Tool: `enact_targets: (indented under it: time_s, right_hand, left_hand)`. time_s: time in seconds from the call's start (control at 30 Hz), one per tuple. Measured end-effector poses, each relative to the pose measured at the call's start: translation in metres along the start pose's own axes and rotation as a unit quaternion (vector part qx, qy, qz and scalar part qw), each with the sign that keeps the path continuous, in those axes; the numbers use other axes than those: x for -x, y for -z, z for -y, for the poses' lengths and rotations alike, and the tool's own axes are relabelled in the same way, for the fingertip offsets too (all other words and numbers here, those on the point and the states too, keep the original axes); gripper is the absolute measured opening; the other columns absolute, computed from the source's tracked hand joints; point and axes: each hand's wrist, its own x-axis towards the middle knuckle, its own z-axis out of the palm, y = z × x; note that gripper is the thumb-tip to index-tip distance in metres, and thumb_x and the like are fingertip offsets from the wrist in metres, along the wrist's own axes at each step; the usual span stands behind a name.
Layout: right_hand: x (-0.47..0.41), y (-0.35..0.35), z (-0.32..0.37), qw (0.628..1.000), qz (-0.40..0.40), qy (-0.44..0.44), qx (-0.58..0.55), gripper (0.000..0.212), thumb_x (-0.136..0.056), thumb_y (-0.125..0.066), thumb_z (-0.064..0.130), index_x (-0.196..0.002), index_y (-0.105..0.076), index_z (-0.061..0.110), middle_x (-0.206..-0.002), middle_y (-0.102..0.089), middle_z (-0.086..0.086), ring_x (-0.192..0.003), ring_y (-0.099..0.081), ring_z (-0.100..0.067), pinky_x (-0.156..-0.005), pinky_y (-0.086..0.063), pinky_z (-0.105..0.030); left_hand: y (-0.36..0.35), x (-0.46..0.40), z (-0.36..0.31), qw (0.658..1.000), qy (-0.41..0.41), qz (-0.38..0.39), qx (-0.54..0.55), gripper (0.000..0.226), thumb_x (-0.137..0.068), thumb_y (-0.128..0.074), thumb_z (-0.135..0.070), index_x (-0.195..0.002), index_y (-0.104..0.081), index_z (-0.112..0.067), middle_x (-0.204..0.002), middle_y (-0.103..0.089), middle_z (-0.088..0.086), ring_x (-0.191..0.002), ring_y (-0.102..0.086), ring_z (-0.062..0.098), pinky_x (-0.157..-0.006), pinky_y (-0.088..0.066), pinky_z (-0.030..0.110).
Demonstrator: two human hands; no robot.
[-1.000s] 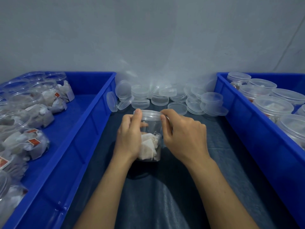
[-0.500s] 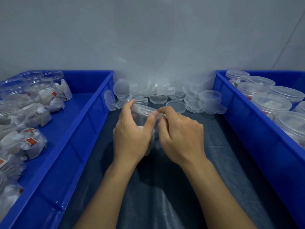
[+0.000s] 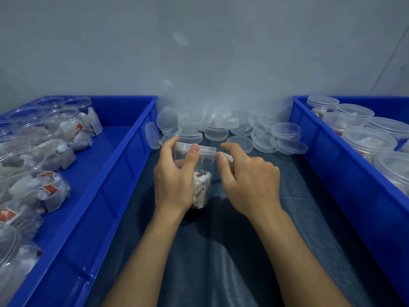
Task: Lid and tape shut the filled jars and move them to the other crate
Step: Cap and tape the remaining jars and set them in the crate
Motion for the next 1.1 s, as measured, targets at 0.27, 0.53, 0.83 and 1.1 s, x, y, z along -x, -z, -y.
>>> enact_targets:
  time_s: [0.27,0.53,0.83,1.1]
  right_hand:
    - [-0.003,0.0,-0.004,0.999,0.033,-0.003,0.014,0.043,-0.104,-0.028,0.063,-0.136,-0.051,0.045,-0.09,-0.077,-0.003,-0.09,-0.069,-0.041,-0.066,-0.034,-0.041]
    - [-0.002,0.004,-0.003,0.999,0.045,-0.005,-0.023,0.049,-0.1,-0.02,0.066,-0.131,-0.052,0.046,-0.091,-0.076,0.0,-0.09,-0.067,-0.041,-0.066,-0.034,-0.04]
    - [0.004,0.005,0.005,0.998,-0.029,0.025,-0.041,0.042,-0.101,-0.04,0.058,-0.122,-0.067,0.036,-0.076,-0.075,-0.001,-0.073,-0.069,-0.041,-0.06,-0.032,-0.036]
    - [0.004,0.008,0.005,0.991,0.071,0.02,-0.115,0.046,-0.097,-0.025,0.05,-0.138,-0.044,0.043,-0.083,-0.07,0.006,-0.083,-0.066,-0.03,-0.069,-0.042,-0.042]
  left_hand:
    - [0.001,-0.002,0.002,0.997,0.042,0.01,0.06,0.061,-0.083,-0.064,-0.07,-0.13,-0.063,-0.031,-0.116,-0.073,-0.011,-0.101,-0.075,0.017,-0.098,-0.057,0.051]
    - [-0.002,-0.002,0.002,0.988,0.089,0.042,0.122,0.062,-0.079,-0.063,-0.069,-0.128,-0.061,-0.03,-0.11,-0.074,-0.017,-0.096,-0.078,0.023,-0.09,-0.061,0.055]
    - [-0.001,0.01,-0.005,0.995,-0.054,-0.01,-0.086,0.074,-0.084,-0.06,-0.071,-0.14,-0.054,-0.022,-0.127,-0.063,-0.008,-0.114,-0.061,0.011,-0.096,-0.053,0.035]
    - [-0.001,0.008,-0.005,0.995,-0.028,0.037,-0.09,0.08,-0.076,-0.061,-0.078,-0.14,-0.047,-0.032,-0.117,-0.07,-0.01,-0.101,-0.07,0.007,-0.086,-0.057,0.036]
